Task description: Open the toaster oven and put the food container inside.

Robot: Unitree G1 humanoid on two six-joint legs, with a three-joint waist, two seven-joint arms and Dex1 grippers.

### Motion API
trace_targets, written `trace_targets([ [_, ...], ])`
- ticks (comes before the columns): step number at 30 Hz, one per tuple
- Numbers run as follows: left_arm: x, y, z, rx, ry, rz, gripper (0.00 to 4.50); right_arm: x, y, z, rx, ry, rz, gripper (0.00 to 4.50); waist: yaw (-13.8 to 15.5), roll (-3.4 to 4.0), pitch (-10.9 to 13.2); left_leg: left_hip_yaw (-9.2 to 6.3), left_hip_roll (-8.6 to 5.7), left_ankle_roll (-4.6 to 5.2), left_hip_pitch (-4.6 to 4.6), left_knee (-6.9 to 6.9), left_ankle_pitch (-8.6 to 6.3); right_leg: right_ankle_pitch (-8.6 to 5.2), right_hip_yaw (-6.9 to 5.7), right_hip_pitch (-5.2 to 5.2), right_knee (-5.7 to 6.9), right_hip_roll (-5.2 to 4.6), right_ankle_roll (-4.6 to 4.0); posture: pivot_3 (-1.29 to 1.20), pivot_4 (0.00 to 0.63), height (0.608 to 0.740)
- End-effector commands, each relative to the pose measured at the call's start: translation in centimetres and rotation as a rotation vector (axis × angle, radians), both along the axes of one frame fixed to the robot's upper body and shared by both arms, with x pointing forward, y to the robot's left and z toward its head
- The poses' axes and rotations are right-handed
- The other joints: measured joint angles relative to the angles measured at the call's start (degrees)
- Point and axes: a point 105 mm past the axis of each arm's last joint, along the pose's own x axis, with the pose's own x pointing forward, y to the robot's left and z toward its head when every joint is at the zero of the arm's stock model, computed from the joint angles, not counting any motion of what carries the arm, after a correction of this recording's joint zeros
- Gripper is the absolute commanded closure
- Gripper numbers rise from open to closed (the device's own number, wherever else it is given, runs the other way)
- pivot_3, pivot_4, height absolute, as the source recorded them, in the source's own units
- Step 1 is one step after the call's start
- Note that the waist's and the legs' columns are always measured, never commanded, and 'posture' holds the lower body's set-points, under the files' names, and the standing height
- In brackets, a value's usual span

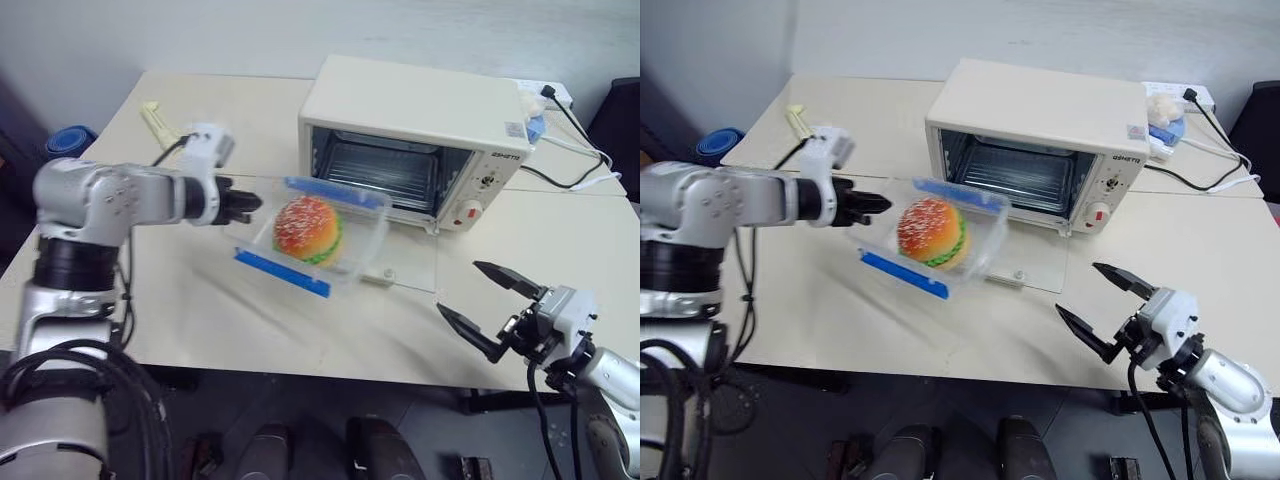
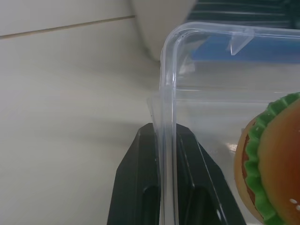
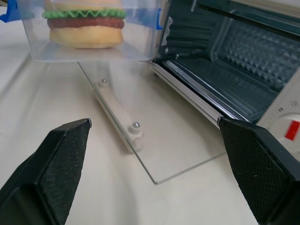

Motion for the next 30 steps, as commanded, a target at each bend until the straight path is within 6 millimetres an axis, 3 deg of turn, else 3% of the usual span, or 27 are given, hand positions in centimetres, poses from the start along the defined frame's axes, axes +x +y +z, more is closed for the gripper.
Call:
trace_targets([
  [1,1.8,-0.2,0.8,0.021,-0.038,0.084,4.35,-0.7,0.2,1.3,0.002,-0.069,-0.022,0.00,-0.3,-0.01,0.0,0.02,0.00,0.00,0.03,-0.01,0.00,0.00,0.02,0.00,0.04,0.00,0.00,0.00,0.150,0.740],
  [12,4.2,-5.4,0.3,-0.043,-0.016,0.090,4.35,-1.3,0.4,1.6,0.022,-0.086,-0.072,0.00,0.0,-0.02,0.0,0.02,-0.06,-0.03,0.04,0.05,0.03,-0.01,0.01,-0.01,0.13,-0.04,0.02,0.00,0.150,0.740],
  [18,4.0,-6.2,-0.4,-0.014,0.019,0.101,4.35,-1.5,0.7,1.5,0.037,-0.089,-0.083,0.00,0.2,-0.02,0.0,0.05,-0.05,-0.04,0.06,0.04,0.03,-0.01,0.03,-0.02,0.15,-0.02,0.02,0.00,0.150,0.740],
  [19,3.9,-6.2,-0.4,-0.013,0.024,0.102,3.73,-1.5,0.8,1.5,0.040,-0.089,-0.086,0.00,0.2,-0.02,0.0,0.05,-0.04,-0.05,0.07,0.04,0.03,-0.01,0.03,-0.02,0.16,-0.02,0.03,0.00,0.150,0.740],
  [27,3.1,-6.6,1.2,-0.111,-0.002,0.065,1.35,-1.3,0.9,1.4,0.053,-0.087,-0.093,0.00,0.4,-0.02,0.0,0.04,-0.05,-0.07,0.07,0.05,0.05,-0.01,0.02,-0.02,0.17,-0.03,0.03,0.00,0.150,0.740],
  [30,2.5,-5.7,2.7,-0.215,-0.029,0.020,1.35,-1.1,0.9,2.0,0.069,-0.075,-0.080,0.00,0.3,-0.02,0.0,0.05,-0.04,-0.08,0.09,0.05,0.05,-0.01,0.02,-0.02,0.18,-0.02,0.03,0.00,0.150,0.740],
])
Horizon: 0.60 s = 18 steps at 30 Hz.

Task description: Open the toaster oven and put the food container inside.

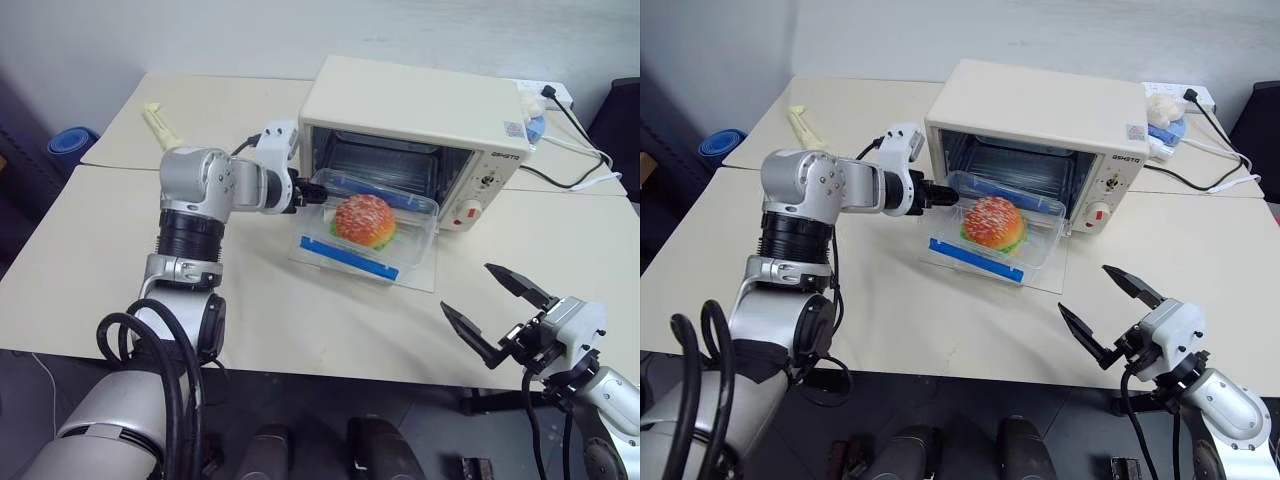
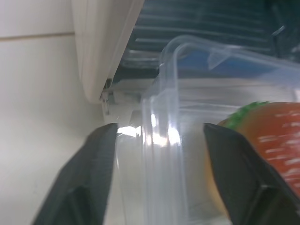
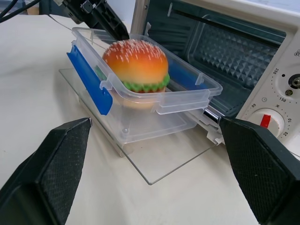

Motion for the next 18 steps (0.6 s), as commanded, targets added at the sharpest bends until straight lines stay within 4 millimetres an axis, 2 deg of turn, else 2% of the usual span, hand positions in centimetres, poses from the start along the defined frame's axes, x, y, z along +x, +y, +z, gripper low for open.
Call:
trace_targets([
  [1,-1.1,1.3,3.1,-0.122,-0.084,-0.071,1.35,-0.2,0.8,1.9,0.013,-0.031,0.047,0.00,-0.2,0.00,0.0,0.01,0.01,-0.01,0.00,0.00,0.01,0.00,0.00,-0.01,0.00,0.00,0.00,0.00,0.150,0.740],
  [3,-2.2,2.9,3.1,-0.127,-0.073,-0.135,1.35,-0.1,1.3,1.7,-0.011,0.035,0.089,0.00,-1.0,0.02,0.0,0.04,0.03,-0.04,0.00,-0.03,0.02,0.00,0.00,-0.05,0.04,0.02,0.00,0.00,0.150,0.740],
  [5,-3.7,4.0,4.0,-0.146,-0.187,-0.266,1.32,0.3,1.7,0.6,-0.088,0.122,0.095,0.38,-1.6,0.05,0.0,0.03,0.09,-0.09,0.03,-0.06,0.03,0.00,0.02,-0.06,0.06,0.05,-0.01,0.00,0.150,0.740],
  [9,-5.2,6.9,1.6,0.004,-0.348,-0.435,2.22,0.8,3.2,-0.3,-0.097,0.226,0.122,1.59,-1.2,0.06,0.0,0.00,0.17,-0.19,0.10,-0.12,0.07,-0.05,0.01,-0.04,0.04,0.07,-0.10,0.00,0.150,0.740],
  [11,-6.4,7.7,-0.8,0.116,-0.429,-0.576,2.83,1.1,4.4,-0.7,-0.096,0.255,0.159,2.27,-1.0,0.06,0.0,-0.01,0.17,-0.19,0.09,-0.08,0.08,-0.06,0.02,-0.02,0.01,0.06,-0.12,0.00,0.150,0.740],
  [12,-7.1,7.7,-2.3,0.133,-0.429,-0.643,3.11,1.5,5.2,-1.0,-0.100,0.266,0.179,2.60,-1.0,0.06,0.0,-0.02,0.16,-0.18,0.06,-0.06,0.07,-0.06,0.01,-0.01,-0.01,0.05,-0.12,0.00,0.150,0.740],
  [13,-7.3,7.2,-3.2,0.078,-0.413,-0.642,3.44,1.9,5.9,-1.4,-0.125,0.279,0.211,2.94,-1.0,0.06,0.0,-0.04,0.17,-0.17,0.04,-0.05,0.07,-0.07,0.00,0.01,-0.05,0.04,-0.13,0.00,0.150,0.740],
  [16,-7.3,6.0,-4.4,0.007,-0.408,-0.657,4.36,3.5,6.8,-1.7,-0.150,0.276,0.227,3.94,0.3,0.00,0.0,-0.16,0.09,0.01,-0.10,0.08,0.03,-0.07,-0.08,0.02,-0.07,-0.05,-0.13,0.00,0.150,0.740],
  [17,-7.4,5.6,-4.9,0.023,-0.417,-0.686,4.50,4.3,7.0,-1.5,-0.154,0.262,0.221,4.33,0.4,-0.02,0.0,-0.21,0.09,0.04,-0.14,0.14,0.02,-0.06,-0.11,0.02,-0.08,-0.04,-0.12,0.00,0.150,0.740],
  [18,-7.4,5.3,-5.1,0.035,-0.424,-0.706,4.50,4.7,7.0,-1.4,-0.159,0.253,0.218,4.46,0.3,-0.02,0.0,-0.23,0.06,0.08,-0.20,0.17,0.01,-0.06,-0.14,0.01,-0.09,-0.05,-0.11,0.00,0.150,0.740],
])
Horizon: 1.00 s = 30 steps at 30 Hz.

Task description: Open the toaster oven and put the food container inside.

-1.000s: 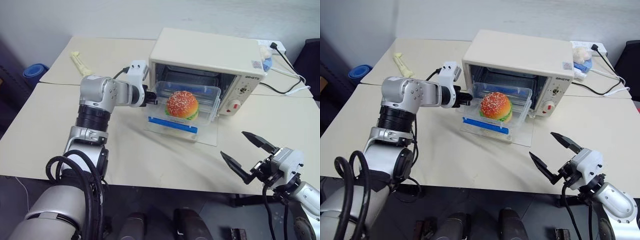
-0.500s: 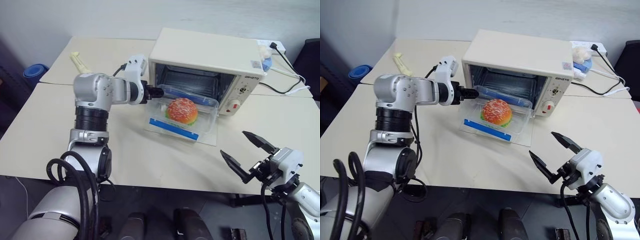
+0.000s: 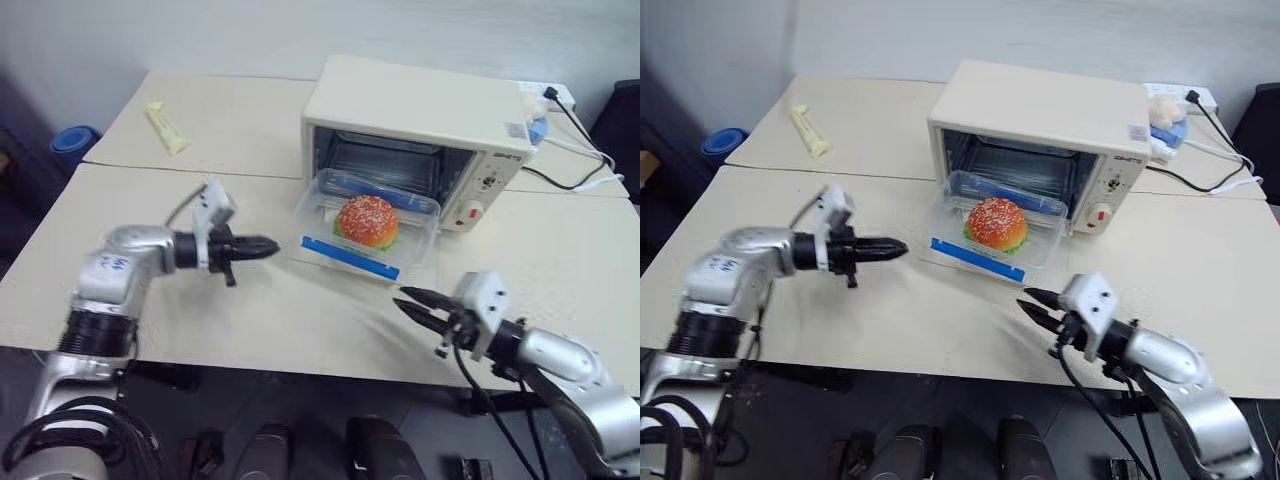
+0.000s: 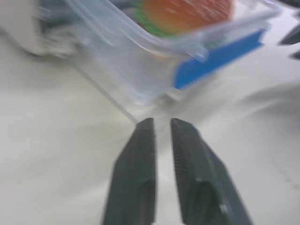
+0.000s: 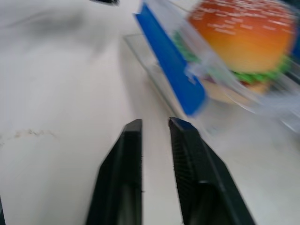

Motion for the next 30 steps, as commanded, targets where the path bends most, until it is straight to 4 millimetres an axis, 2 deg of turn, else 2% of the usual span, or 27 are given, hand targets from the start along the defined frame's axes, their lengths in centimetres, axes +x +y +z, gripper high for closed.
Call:
trace_targets([
  [1,0.1,-1.2,1.1,0.022,-0.118,-0.064,4.50,2.1,-0.3,0.3,-0.019,-0.036,-0.053,4.46,-0.1,0.00,0.0,0.03,-0.05,0.06,0.01,-0.01,-0.03,0.01,0.04,-0.01,0.02,-0.03,0.01,0.00,0.150,0.740],
  [4,1.2,-2.7,0.9,-0.009,-0.128,-0.042,4.50,3.9,-0.3,1.0,-0.016,-0.070,-0.094,4.46,-0.1,0.01,0.0,0.06,-0.08,0.09,0.01,-0.03,-0.05,0.01,0.03,-0.03,0.04,-0.04,0.02,0.00,0.150,0.740],
  [6,1.8,-3.1,1.0,-0.018,-0.144,-0.027,4.50,4.4,-0.3,1.1,-0.030,-0.086,-0.095,4.46,-0.2,0.00,0.0,0.09,-0.12,0.11,0.00,-0.02,-0.05,0.02,0.03,-0.06,0.06,-0.04,0.03,0.00,0.150,0.740],
  [12,4.8,-4.6,1.7,-0.092,-0.212,0.120,4.50,7.0,-1.5,1.7,-0.055,-0.147,-0.153,4.46,-0.4,0.00,0.0,0.22,-0.11,0.16,0.00,0.00,-0.03,0.04,0.02,-0.10,0.12,0.00,0.08,0.00,0.150,0.740],
  [24,8.9,-4.9,3.1,-0.215,-0.302,0.404,4.50,12.5,-1.7,3.8,-0.009,-0.271,-0.299,4.46,-1.5,0.00,0.0,0.28,-0.10,0.12,0.02,-0.01,-0.01,0.05,-0.04,-0.18,0.22,-0.01,0.09,0.00,0.150,0.740],
  [30,9.7,-4.9,3.3,-0.273,-0.311,0.476,4.50,14.4,-1.5,4.8,0.060,-0.300,-0.396,4.46,-1.8,0.00,0.0,0.31,-0.09,0.09,0.02,-0.05,0.00,0.05,-0.05,-0.24,0.36,-0.01,0.09,0.00,0.150,0.740],
])
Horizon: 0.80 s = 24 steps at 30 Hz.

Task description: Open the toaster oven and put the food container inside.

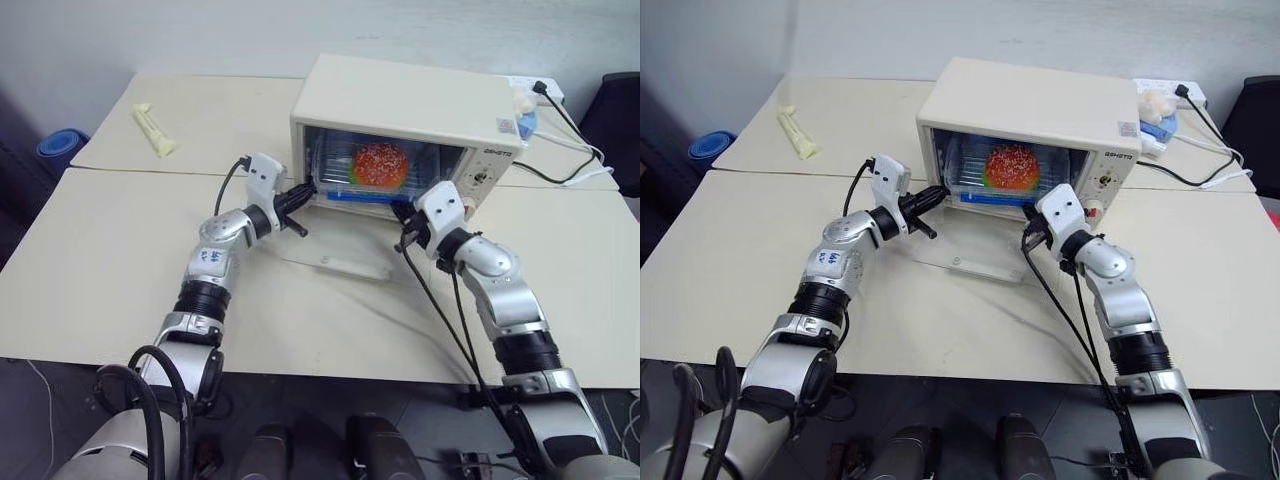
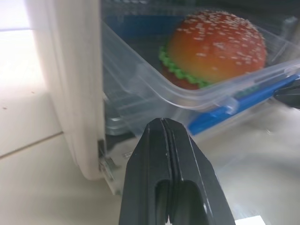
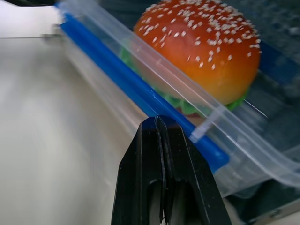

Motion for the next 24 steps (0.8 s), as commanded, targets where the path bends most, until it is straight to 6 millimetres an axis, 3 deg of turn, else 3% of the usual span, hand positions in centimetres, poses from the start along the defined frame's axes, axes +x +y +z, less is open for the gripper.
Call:
trace_targets([
  [1,0.4,0.1,1.6,-0.042,-0.056,0.029,4.50,0.7,-0.3,1.9,0.068,-0.067,-0.047,4.46,-0.2,0.00,0.0,0.00,0.01,0.00,0.00,0.00,0.00,0.00,0.00,0.00,0.00,0.01,0.00,0.00,0.150,0.740],
  [5,-0.2,0.5,1.4,-0.019,-0.066,0.014,4.50,0.1,0.8,2.1,0.157,-0.028,0.029,4.46,-0.3,0.00,0.0,0.08,0.01,-0.01,0.00,0.04,0.01,0.00,0.01,-0.01,0.01,0.01,0.01,0.00,0.150,0.740],
  [9,-1.7,2.7,1.5,0.034,-0.054,-0.037,4.50,-2.0,1.8,2.1,0.198,0.065,0.164,4.46,-0.8,0.01,0.0,0.03,0.06,-0.02,-0.02,-0.05,0.01,0.01,0.07,-0.03,0.11,0.03,0.01,0.00,0.150,0.740],
  [15,-5.4,7.9,1.9,0.141,-0.015,-0.147,4.50,-5.9,-0.5,2.0,0.133,0.140,0.230,4.46,-1.2,0.01,0.0,-0.10,0.06,-0.02,-0.14,-0.15,-0.01,0.00,0.14,-0.09,-0.01,-0.02,0.00,0.00,0.150,0.740],
  [17,-7.4,9.4,2.5,0.158,-0.039,-0.229,4.13,-6.8,-2.5,1.3,0.108,0.170,0.220,4.50,-1.2,0.01,0.0,-0.11,0.04,0.00,-0.14,-0.12,-0.02,0.00,0.14,-0.04,-0.08,-0.04,0.00,0.00,0.150,0.740],
  [19,-8.6,11.3,2.0,0.290,-0.091,-0.259,3.66,-7.7,-4.2,0.8,0.078,0.189,0.226,4.50,-1.2,0.02,0.0,-0.13,0.05,0.01,-0.10,-0.11,-0.03,0.00,0.12,0.03,-0.29,-0.05,0.00,0.00,0.150,0.740],
  [22,-11.8,12.3,1.5,0.308,-0.091,-0.448,2.75,-8.2,-7.0,-0.9,0.032,0.215,0.198,4.50,-1.1,0.02,0.0,-0.12,0.06,0.03,-0.01,-0.15,-0.04,0.00,0.12,0.14,-0.42,-0.05,0.00,0.00,0.150,0.740],
  [24,-12.9,12.7,1.1,0.294,-0.041,-0.507,2.25,-8.3,-8.3,-2.8,-0.037,0.247,0.191,4.50,-1.2,0.02,0.0,-0.11,0.06,0.08,0.09,-0.16,-0.07,0.00,0.12,0.24,-0.45,-0.06,-0.01,0.00,0.150,0.740],
])
